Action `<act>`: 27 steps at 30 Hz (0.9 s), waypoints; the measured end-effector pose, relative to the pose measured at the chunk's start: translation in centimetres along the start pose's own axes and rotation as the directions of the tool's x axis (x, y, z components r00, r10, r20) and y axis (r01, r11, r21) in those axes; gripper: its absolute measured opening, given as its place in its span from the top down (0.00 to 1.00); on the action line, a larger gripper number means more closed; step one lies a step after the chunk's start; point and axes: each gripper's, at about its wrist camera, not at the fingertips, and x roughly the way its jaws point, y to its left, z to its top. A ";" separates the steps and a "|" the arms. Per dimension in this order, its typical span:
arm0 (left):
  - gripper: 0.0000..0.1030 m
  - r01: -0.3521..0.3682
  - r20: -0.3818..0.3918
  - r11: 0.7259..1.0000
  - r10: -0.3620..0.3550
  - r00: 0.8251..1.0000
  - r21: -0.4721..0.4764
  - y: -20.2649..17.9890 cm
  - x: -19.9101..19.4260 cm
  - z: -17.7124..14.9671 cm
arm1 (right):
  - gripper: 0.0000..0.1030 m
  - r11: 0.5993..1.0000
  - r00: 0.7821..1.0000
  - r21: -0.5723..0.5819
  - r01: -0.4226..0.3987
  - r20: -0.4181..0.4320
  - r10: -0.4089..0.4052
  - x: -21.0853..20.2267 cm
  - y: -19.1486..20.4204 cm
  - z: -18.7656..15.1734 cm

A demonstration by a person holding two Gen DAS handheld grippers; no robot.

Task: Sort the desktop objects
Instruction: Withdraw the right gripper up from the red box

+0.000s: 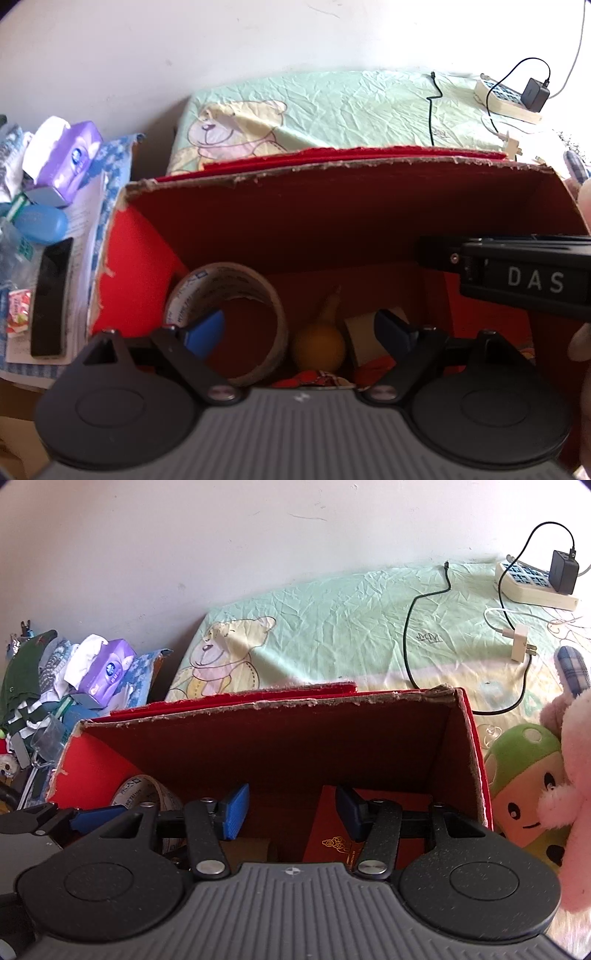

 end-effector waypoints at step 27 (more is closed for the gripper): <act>0.17 -0.162 0.002 0.987 0.162 0.987 -0.006 -0.4 0.6 0.1 | 0.70 0.998 0.997 0.024 -0.055 0.050 0.054 -0.3 -0.7 0.3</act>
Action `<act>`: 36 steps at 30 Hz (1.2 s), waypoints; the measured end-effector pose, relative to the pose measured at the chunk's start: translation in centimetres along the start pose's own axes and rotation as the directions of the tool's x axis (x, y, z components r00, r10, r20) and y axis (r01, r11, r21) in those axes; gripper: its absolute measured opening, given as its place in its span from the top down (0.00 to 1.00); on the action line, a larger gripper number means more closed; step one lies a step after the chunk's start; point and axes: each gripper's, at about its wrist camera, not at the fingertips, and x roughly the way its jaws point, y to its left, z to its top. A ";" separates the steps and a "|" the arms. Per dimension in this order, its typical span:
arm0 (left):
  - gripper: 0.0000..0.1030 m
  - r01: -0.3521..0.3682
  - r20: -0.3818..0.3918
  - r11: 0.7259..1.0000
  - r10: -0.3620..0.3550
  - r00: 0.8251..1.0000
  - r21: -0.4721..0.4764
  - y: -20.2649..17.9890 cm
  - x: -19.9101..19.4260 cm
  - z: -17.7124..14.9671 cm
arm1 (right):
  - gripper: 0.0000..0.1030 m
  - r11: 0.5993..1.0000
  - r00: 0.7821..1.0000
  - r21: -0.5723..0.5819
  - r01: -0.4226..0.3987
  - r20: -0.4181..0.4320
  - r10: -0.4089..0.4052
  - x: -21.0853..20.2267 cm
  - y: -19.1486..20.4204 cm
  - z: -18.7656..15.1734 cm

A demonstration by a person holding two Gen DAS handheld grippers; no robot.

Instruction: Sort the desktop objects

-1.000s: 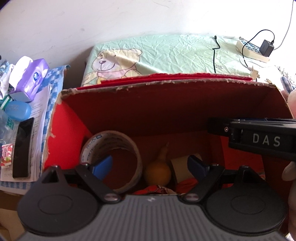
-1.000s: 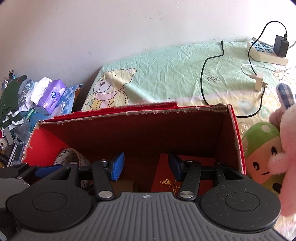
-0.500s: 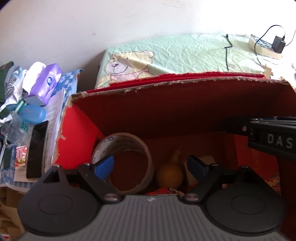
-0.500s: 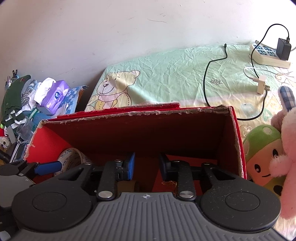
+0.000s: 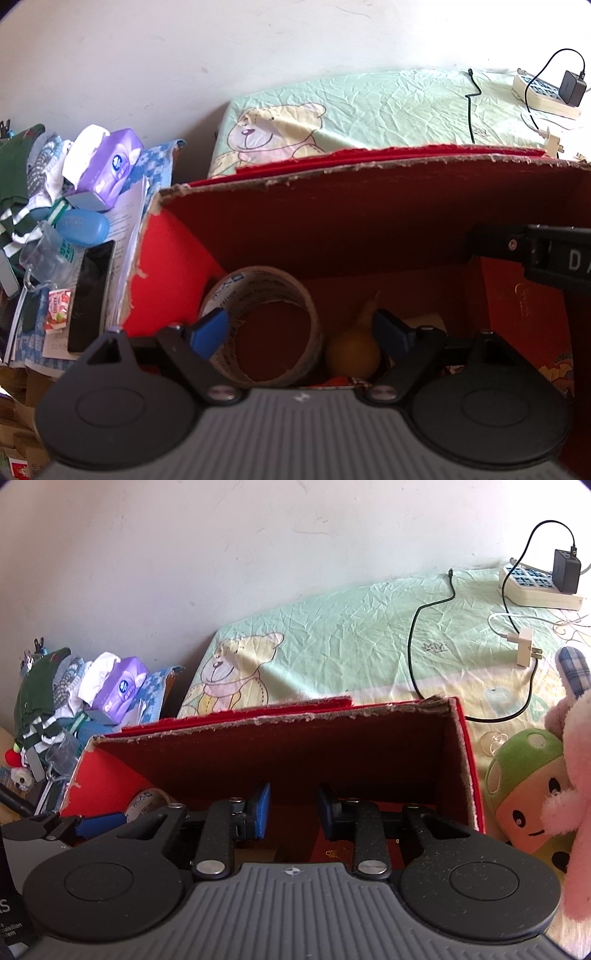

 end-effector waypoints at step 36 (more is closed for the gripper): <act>0.15 0.010 -0.005 1.000 -0.010 1.000 0.009 -0.2 0.2 0.1 | 0.71 0.998 0.998 -0.020 0.059 -0.035 -0.060 0.9 0.3 0.1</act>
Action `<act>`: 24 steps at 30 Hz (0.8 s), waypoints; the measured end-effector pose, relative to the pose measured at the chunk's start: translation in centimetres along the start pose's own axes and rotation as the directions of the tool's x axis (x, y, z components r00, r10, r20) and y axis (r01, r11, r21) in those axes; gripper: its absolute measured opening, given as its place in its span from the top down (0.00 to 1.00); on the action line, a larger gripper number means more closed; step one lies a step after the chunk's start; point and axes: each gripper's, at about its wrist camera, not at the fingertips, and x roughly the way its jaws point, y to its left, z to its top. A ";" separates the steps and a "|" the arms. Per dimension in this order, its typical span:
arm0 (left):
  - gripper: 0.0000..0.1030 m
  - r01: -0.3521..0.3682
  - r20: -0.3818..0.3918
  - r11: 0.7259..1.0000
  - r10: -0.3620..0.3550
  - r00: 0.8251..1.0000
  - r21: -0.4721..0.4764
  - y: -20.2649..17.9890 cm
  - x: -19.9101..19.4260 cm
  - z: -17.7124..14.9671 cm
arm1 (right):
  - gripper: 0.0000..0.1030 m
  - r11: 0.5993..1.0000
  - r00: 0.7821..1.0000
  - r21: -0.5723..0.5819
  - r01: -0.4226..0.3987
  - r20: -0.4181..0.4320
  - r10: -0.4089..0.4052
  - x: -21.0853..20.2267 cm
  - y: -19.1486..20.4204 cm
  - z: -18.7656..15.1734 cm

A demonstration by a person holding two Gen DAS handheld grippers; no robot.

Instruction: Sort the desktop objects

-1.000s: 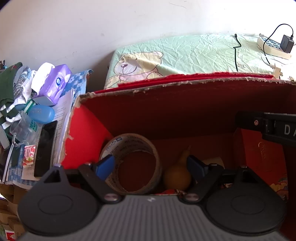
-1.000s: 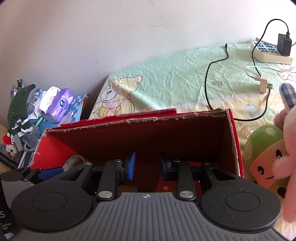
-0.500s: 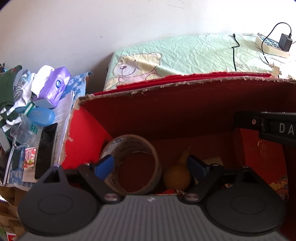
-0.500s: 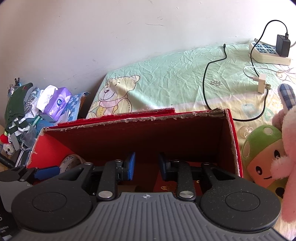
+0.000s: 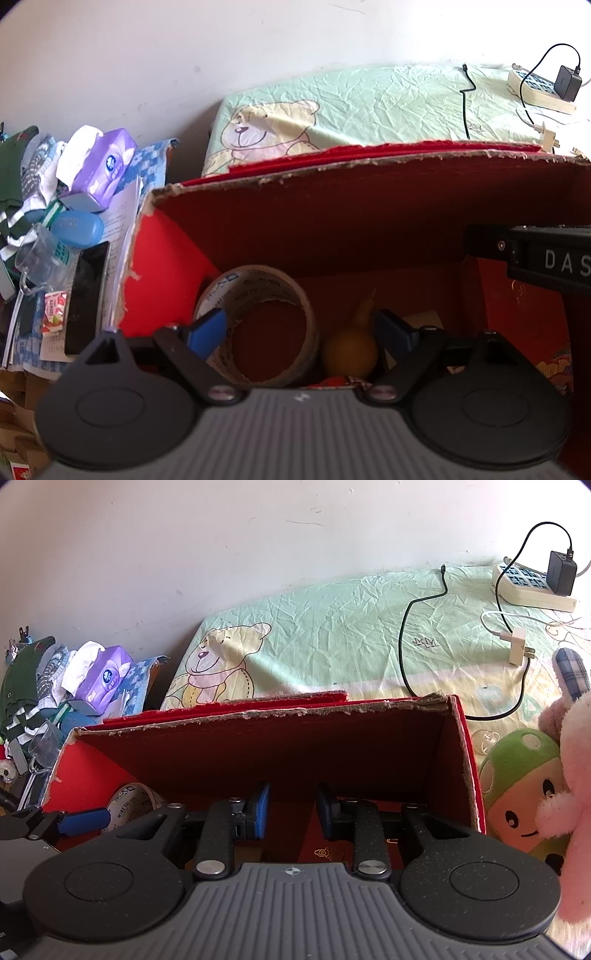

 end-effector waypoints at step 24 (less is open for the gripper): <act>0.15 -0.009 0.005 1.000 0.009 1.000 -0.005 -0.1 -0.2 0.0 | 0.71 1.000 1.000 0.005 -0.001 0.012 0.001 -0.1 0.0 0.0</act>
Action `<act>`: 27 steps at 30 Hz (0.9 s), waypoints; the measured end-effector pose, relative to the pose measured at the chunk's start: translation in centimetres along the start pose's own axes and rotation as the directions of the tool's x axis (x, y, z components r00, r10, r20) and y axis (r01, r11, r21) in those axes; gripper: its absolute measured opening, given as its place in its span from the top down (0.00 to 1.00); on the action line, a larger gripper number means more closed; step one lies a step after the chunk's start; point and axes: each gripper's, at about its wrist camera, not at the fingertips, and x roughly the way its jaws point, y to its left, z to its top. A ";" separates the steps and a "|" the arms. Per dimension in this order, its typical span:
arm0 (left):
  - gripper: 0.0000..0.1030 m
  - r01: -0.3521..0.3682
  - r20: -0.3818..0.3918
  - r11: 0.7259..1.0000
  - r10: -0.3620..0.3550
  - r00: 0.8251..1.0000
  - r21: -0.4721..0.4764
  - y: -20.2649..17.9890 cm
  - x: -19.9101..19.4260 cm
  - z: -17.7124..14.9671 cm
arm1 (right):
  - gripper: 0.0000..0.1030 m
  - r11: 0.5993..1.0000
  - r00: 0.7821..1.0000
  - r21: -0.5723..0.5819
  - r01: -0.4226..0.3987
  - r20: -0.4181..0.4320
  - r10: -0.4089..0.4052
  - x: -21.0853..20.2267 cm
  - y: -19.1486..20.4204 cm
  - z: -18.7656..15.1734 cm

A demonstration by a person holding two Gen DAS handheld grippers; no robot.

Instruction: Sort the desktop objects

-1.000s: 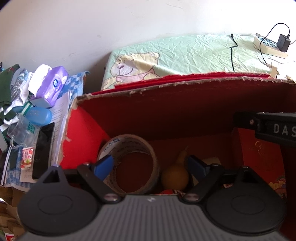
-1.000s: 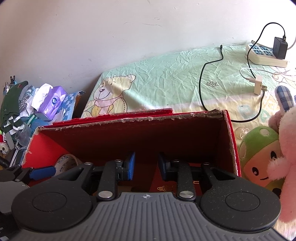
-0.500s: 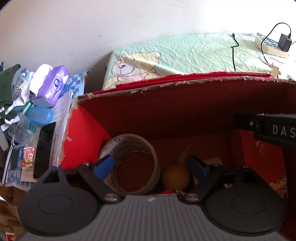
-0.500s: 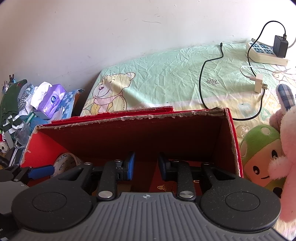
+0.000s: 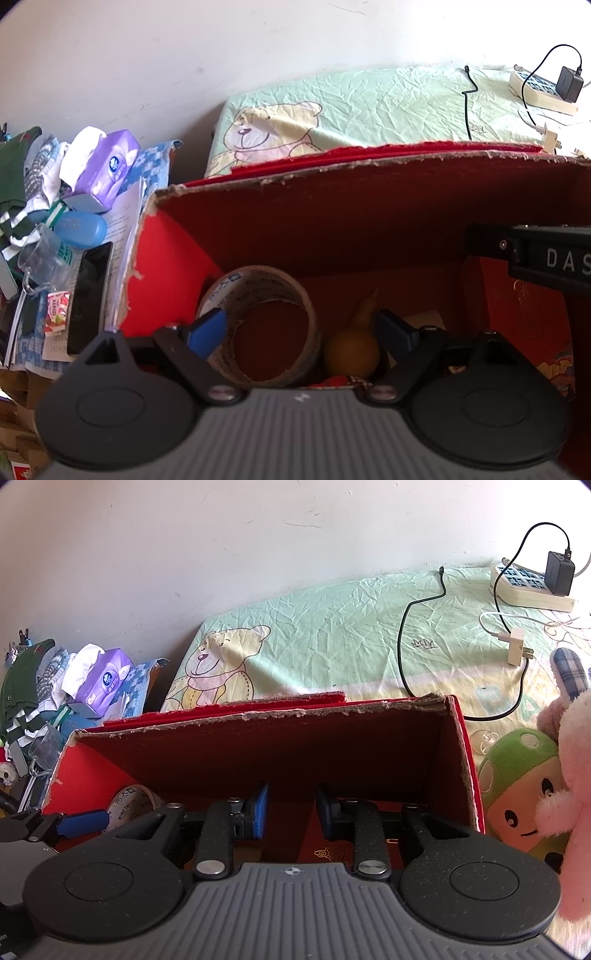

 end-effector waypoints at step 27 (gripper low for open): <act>0.15 -0.006 0.004 1.000 0.006 1.000 0.002 0.0 0.0 0.1 | 0.70 1.000 0.999 0.007 -0.025 0.022 0.025 -0.3 0.0 -0.1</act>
